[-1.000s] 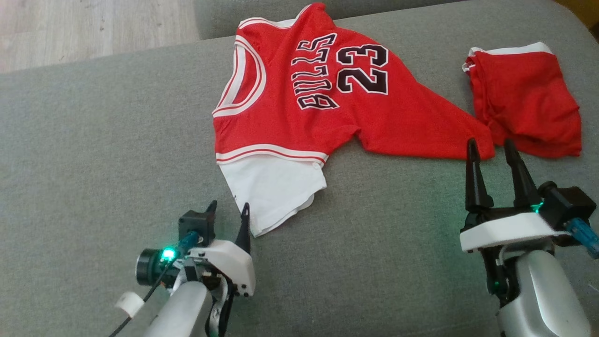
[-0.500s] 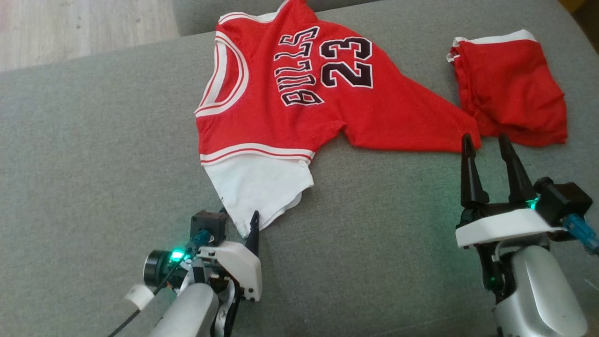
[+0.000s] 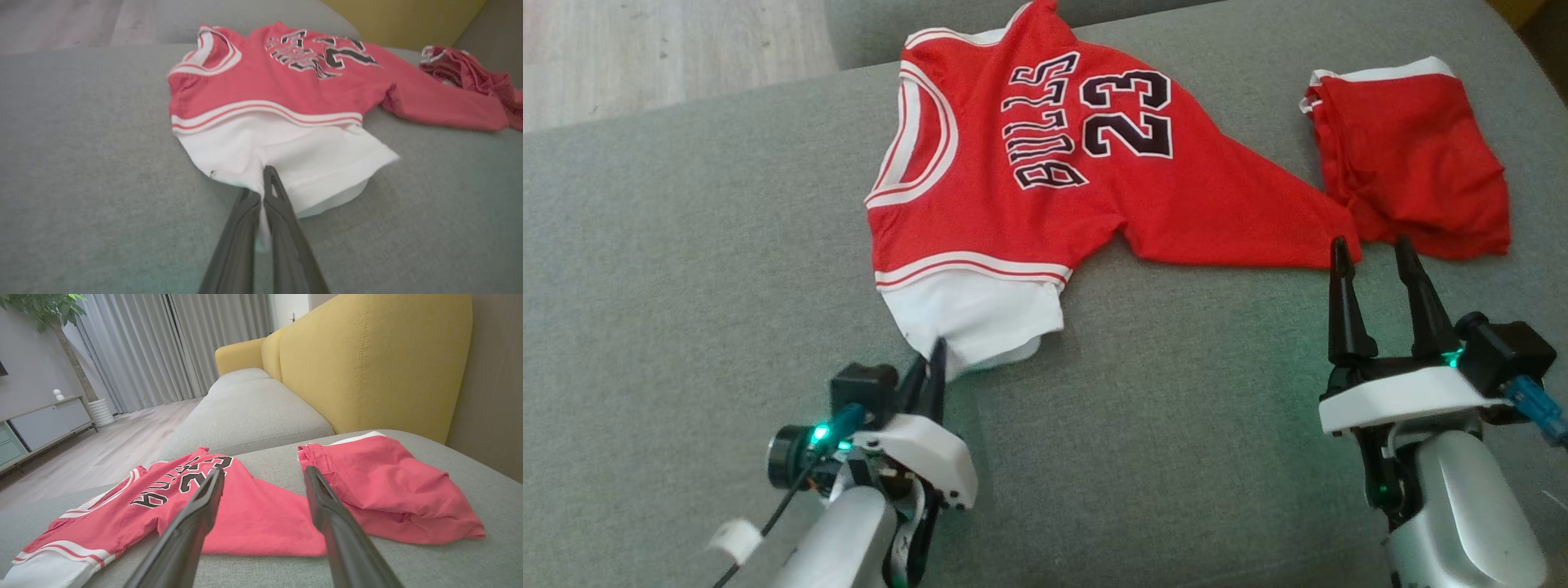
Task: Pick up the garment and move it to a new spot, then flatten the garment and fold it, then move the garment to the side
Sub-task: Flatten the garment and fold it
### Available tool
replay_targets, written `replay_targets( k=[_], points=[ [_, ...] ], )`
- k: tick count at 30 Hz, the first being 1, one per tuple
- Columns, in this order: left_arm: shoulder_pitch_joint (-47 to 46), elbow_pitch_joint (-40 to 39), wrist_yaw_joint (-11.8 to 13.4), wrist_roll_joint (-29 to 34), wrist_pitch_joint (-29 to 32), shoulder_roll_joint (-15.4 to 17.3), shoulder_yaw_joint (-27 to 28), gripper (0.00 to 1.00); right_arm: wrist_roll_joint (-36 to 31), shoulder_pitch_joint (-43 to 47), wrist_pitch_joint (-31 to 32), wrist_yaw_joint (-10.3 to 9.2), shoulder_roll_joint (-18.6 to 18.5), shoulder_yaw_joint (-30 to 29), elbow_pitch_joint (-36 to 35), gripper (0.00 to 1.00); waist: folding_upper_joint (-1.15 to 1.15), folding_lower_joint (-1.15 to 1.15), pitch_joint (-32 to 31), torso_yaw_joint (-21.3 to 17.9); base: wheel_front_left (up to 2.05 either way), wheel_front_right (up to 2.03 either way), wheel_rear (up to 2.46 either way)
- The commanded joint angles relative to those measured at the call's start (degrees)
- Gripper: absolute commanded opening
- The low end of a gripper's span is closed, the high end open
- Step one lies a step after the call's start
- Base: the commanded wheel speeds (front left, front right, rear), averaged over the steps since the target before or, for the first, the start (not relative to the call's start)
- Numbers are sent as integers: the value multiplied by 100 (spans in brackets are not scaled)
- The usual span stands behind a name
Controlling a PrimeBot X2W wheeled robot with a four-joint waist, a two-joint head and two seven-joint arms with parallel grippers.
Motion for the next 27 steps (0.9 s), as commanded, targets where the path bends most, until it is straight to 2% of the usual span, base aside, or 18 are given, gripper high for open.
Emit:
replay_targets(
  k=[1,9,18,27],
  points=[
    [-169,-219,63,-66,-213,8,269,0,-39,-199,-42,-4,25,114,-145,100,0,0,-29,41,0,0,0],
    [-257,-382,269,-217,-1276,14,791,0,-220,-166,348,-4,25,-22,139,100,0,0,-75,207,0,0,0],
    [-305,-673,454,-251,-1682,19,1309,0,-195,-271,769,-4,25,-336,605,100,0,0,-22,305,0,0,0],
    [-276,-806,376,-131,-1718,-42,1443,0,281,-599,1114,-4,25,-297,1415,100,0,0,51,394,0,0,0]
  ],
)
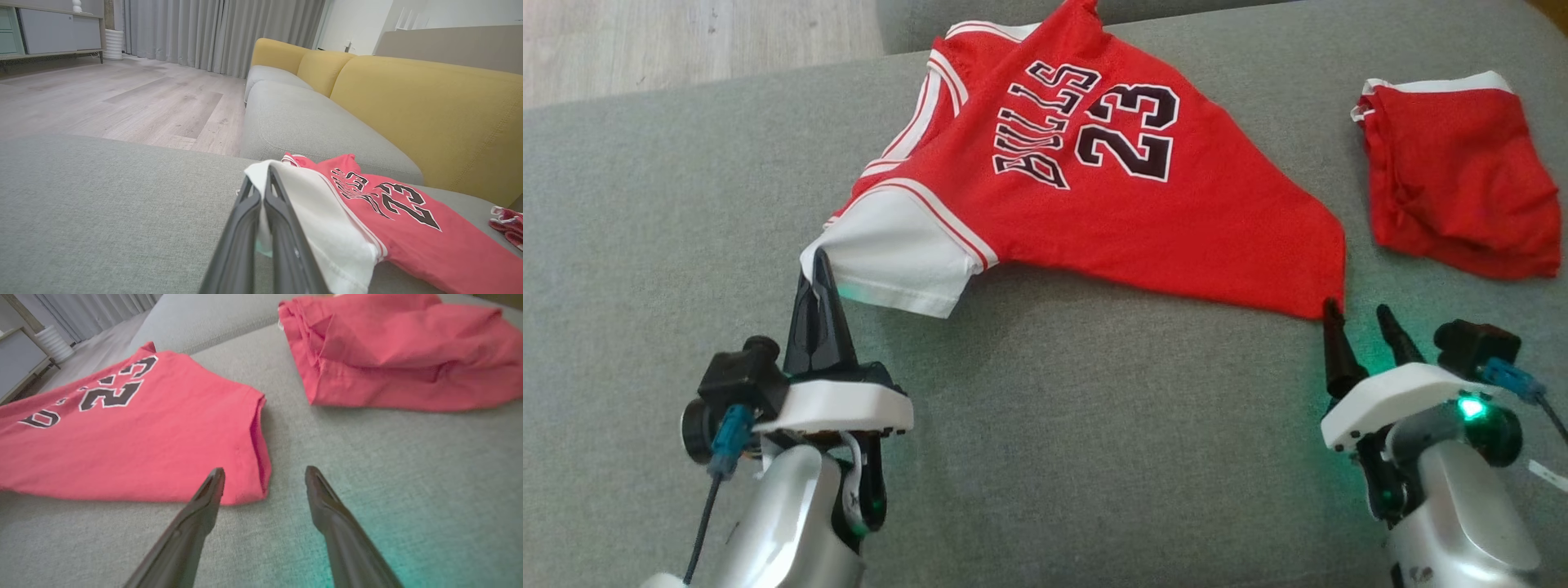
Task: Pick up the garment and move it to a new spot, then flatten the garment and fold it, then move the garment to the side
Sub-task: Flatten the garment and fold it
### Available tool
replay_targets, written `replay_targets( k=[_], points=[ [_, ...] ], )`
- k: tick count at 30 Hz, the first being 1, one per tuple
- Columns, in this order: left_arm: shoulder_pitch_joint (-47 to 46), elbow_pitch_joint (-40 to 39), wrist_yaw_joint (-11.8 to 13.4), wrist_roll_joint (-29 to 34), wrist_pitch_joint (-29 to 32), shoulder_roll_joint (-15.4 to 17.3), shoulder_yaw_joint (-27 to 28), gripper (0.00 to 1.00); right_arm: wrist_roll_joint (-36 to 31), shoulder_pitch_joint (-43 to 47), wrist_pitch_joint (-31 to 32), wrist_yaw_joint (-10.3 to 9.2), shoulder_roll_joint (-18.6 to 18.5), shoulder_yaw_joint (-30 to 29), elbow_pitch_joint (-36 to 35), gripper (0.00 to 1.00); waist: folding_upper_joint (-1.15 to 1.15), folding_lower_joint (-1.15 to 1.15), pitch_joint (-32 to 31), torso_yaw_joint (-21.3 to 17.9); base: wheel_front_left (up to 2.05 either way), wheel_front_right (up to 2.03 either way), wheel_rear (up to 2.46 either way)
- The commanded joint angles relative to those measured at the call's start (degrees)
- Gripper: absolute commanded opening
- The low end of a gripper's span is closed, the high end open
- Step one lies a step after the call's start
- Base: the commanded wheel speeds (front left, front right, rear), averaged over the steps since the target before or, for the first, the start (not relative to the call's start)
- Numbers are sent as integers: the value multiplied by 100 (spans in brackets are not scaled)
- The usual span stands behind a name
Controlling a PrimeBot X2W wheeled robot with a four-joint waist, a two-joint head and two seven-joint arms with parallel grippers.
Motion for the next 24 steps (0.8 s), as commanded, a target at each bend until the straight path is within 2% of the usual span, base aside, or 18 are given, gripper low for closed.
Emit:
replay_targets(
  k=[1,11,12,13,18,24],
  points=[
    [-208,-228,-28,72,-70,33,222,0,118,-252,48,-4,15,178,19,100,0,0,16,17,0,0,0],
    [-209,-261,-141,174,-71,-39,247,0,483,-697,195,-4,15,647,1025,100,0,0,115,99,0,0,0],
    [-215,-257,-149,179,-71,-43,255,0,550,-729,214,-4,15,732,1085,44,0,0,127,104,0,0,0],
    [-222,-252,-157,185,-71,-47,262,0,598,-759,207,-4,15,796,1132,0,0,0,134,109,0,0,0],
    [-235,-265,-190,171,-72,-65,412,0,734,-916,-131,-4,15,1065,1141,0,0,0,101,112,0,0,0],
    [-243,-481,-312,96,-72,-77,619,0,564,-1047,-560,-4,15,1189,616,0,0,0,-13,65,0,0,0]
  ],
)
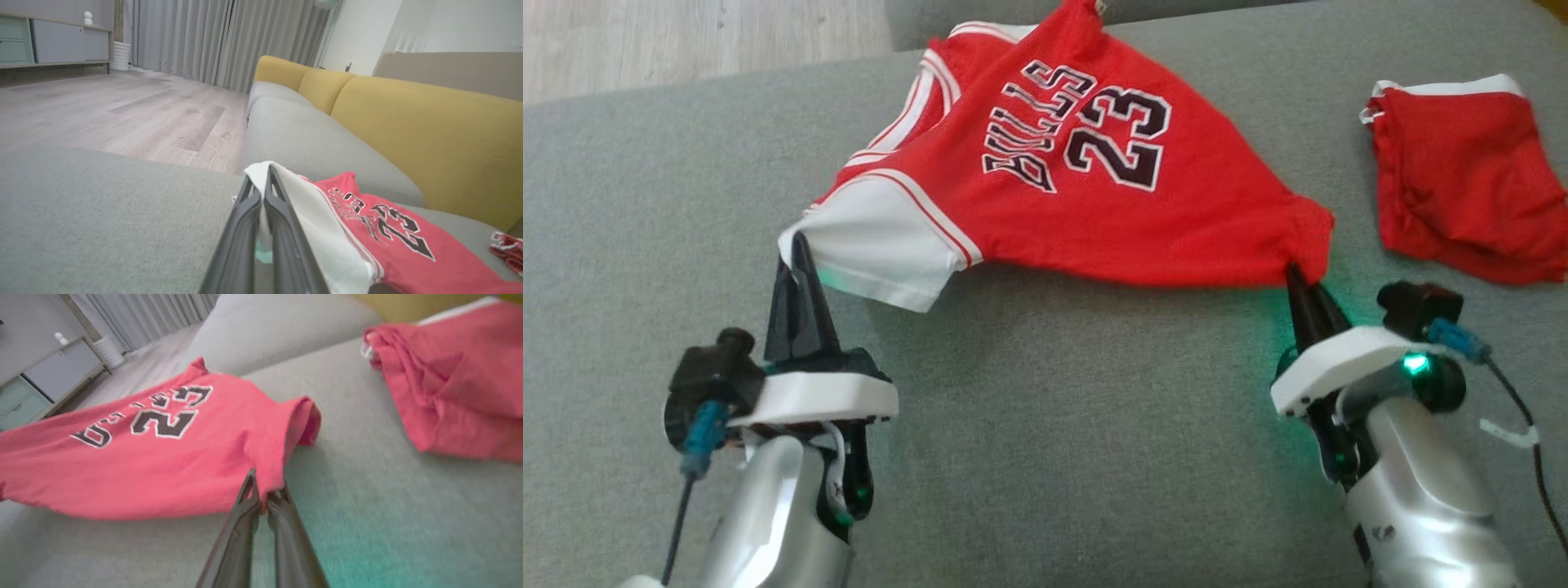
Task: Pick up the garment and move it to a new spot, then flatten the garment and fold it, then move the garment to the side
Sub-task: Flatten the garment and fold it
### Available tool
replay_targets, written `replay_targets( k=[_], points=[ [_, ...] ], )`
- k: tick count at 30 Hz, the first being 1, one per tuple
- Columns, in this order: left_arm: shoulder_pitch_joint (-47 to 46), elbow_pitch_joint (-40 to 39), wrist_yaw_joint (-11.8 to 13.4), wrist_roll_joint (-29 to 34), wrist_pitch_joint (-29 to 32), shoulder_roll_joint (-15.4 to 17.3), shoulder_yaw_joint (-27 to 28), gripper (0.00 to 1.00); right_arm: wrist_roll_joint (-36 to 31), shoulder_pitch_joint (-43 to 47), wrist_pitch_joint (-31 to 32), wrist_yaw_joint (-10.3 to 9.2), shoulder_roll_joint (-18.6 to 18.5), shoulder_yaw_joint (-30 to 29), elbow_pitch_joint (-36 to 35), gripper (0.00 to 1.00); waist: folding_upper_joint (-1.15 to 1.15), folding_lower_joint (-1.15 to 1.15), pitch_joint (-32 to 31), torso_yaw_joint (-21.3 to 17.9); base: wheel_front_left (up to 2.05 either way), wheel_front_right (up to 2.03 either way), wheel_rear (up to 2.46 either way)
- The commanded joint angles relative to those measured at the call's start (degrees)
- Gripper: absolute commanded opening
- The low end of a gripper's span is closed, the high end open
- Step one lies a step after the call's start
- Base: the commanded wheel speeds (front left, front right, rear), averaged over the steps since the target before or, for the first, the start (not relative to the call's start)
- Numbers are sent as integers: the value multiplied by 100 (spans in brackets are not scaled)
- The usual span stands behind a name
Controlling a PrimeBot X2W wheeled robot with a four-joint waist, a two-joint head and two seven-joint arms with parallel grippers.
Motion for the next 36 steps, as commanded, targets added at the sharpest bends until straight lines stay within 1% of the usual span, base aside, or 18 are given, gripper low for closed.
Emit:
replay_targets(
  k=[1,2,4,6,12,15,18,21,25,28,30,32,34,35,36],
  points=[
    [-250,-326,-50,-49,-71,33,270,0,-77,-271,-151,-4,31,144,-431,0,0,0,-57,-30,0,0,0],
    [-250,-326,-50,-49,-71,33,270,0,-77,-271,-151,-4,31,144,-431,0,0,0,-57,-30,0,0,0],
    [-288,-489,-123,-97,-71,30,358,0,-203,-328,-227,-4,11,158,-795,0,0,0,-116,-55,0,0,0],
    [-364,-692,-227,-115,-71,30,429,0,-317,-390,-252,-4,-88,185,-1213,0,0,0,-186,-71,0,0,0],
    [-685,-1469,-410,-288,-71,42,649,0,-411,-633,-149,-4,-609,421,-2673,0,0,0,-438,-99,0,0,0],
    [-860,-1978,-417,-367,-55,65,731,0,-380,-760,16,-4,-869,490,-3361,0,0,0,-583,-106,0,0,0],
    [-978,-2578,-377,-395,29,98,771,0,-374,-833,260,-4,-1080,523,-3960,0,0,0,-725,-111,0,0,0],
    [-1032,-3238,-277,-455,187,101,805,0,-370,-843,528,-4,-1208,502,-4511,0,0,0,-810,-120,0,0,0],
    [-1051,-4048,-104,-452,494,108,782,0,-415,-701,925,-4,-1237,337,-5161,0,0,0,-836,-98,0,0,0],
    [-1095,-4428,35,-432,815,142,751,0,-503,-547,1238,-4,-1174,160,-5562,0,0,0,-749,-61,0,0,0],
    [-1204,-4502,96,-372,1017,239,772,0,-558,-473,1456,-4,-1085,45,-5730,0,0,0,-631,-23,0,0,0],
    [-1379,-4357,121,-423,1255,326,816,0,-628,-484,1676,-4,-1031,-46,-5766,0,0,0,-442,22,0,0,0],
    [-1666,-4016,95,-599,1471,394,900,0,-529,-609,1900,-4,-898,-119,-5636,0,0,0,-196,68,0,0,0],
    [-1854,-3783,39,-569,1557,536,932,0,-453,-738,2001,-4,-846,-141,-5510,0,0,0,-51,85,0,0,0],
    [-2089,-3524,-34,-544,1612,668,958,0,-453,-923,2085,-4,-876,-124,-5354,0,0,0,117,103,0,0,0]
  ],
)
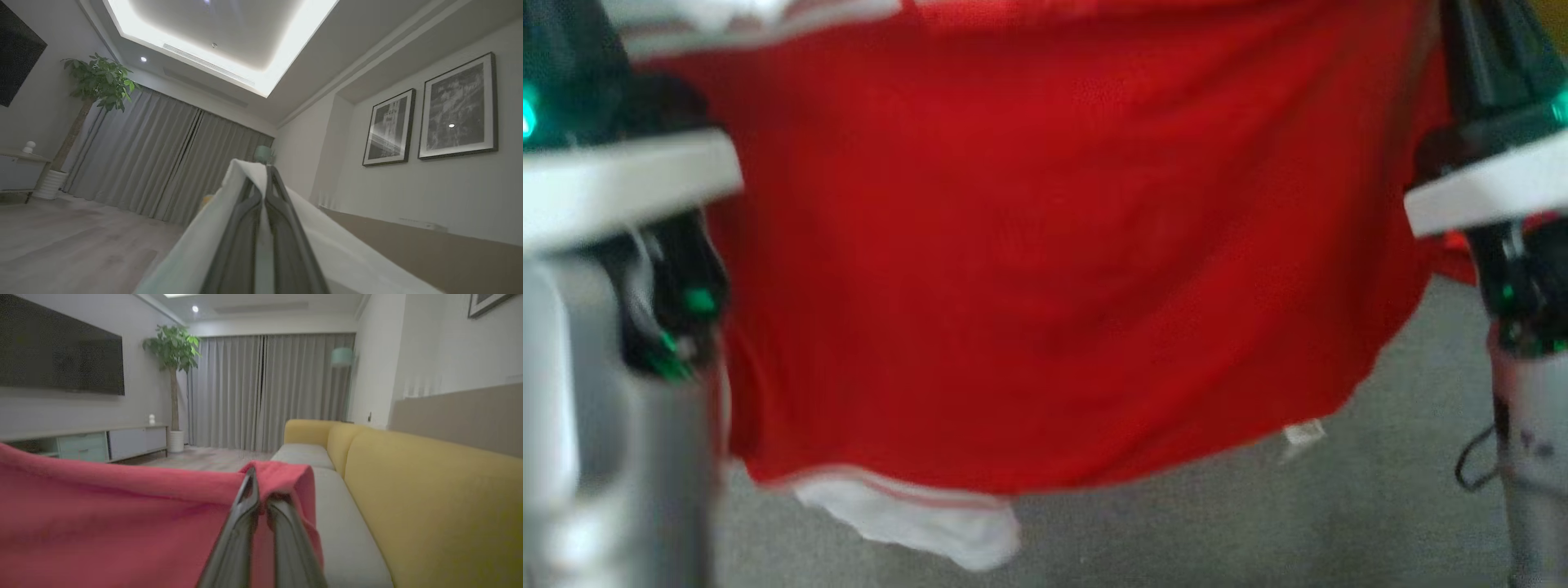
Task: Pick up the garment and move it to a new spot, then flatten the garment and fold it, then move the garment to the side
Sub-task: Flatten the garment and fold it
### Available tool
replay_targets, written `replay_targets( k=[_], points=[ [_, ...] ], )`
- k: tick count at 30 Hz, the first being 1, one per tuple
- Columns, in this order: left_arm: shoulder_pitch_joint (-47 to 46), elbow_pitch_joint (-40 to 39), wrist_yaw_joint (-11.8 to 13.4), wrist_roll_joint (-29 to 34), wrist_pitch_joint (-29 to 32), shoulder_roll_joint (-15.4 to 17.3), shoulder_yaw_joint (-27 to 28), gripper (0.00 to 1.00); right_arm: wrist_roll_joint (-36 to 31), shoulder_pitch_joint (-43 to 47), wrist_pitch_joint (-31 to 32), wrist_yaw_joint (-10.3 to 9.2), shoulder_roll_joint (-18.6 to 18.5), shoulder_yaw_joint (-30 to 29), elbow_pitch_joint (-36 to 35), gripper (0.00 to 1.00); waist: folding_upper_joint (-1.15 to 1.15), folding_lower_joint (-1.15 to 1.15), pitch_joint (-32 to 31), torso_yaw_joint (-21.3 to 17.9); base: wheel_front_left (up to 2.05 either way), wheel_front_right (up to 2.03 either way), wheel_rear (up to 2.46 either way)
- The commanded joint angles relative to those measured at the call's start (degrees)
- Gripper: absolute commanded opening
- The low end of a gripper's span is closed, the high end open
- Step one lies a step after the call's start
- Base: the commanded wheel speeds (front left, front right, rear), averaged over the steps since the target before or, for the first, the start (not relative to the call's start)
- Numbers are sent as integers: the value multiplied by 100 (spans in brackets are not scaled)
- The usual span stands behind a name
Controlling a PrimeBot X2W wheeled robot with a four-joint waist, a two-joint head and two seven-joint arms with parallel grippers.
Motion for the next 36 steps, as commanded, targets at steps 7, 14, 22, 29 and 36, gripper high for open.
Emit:
replay_targets(
  k=[7,14,22,29,36],
  points=[
    [-2745,2516,-579,122,7,885,319,0,-56,-2797,-27,-4,-366,587,2136,0,0,0,1530,279,0,0,0],
    [-4366,4114,-830,143,-755,910,392,0,-353,-4748,-1154,-4,-391,634,4043,0,0,0,1891,475,0,0,0],
    [-4128,5281,-1297,50,-1312,650,148,0,-425,-4766,-1883,-4,-442,1005,5593,0,0,0,1789,689,0,0,0],
    [-2529,5557,-1513,-71,-1415,461,-200,0,280,-3612,-1368,-4,-676,2065,6354,0,0,0,1438,818,0,0,0],
    [-899,5077,-1575,-195,-1241,465,-564,0,1468,-2615,-495,-4,-1274,3183,6030,0,0,0,1020,889,0,0,0]
  ],
)
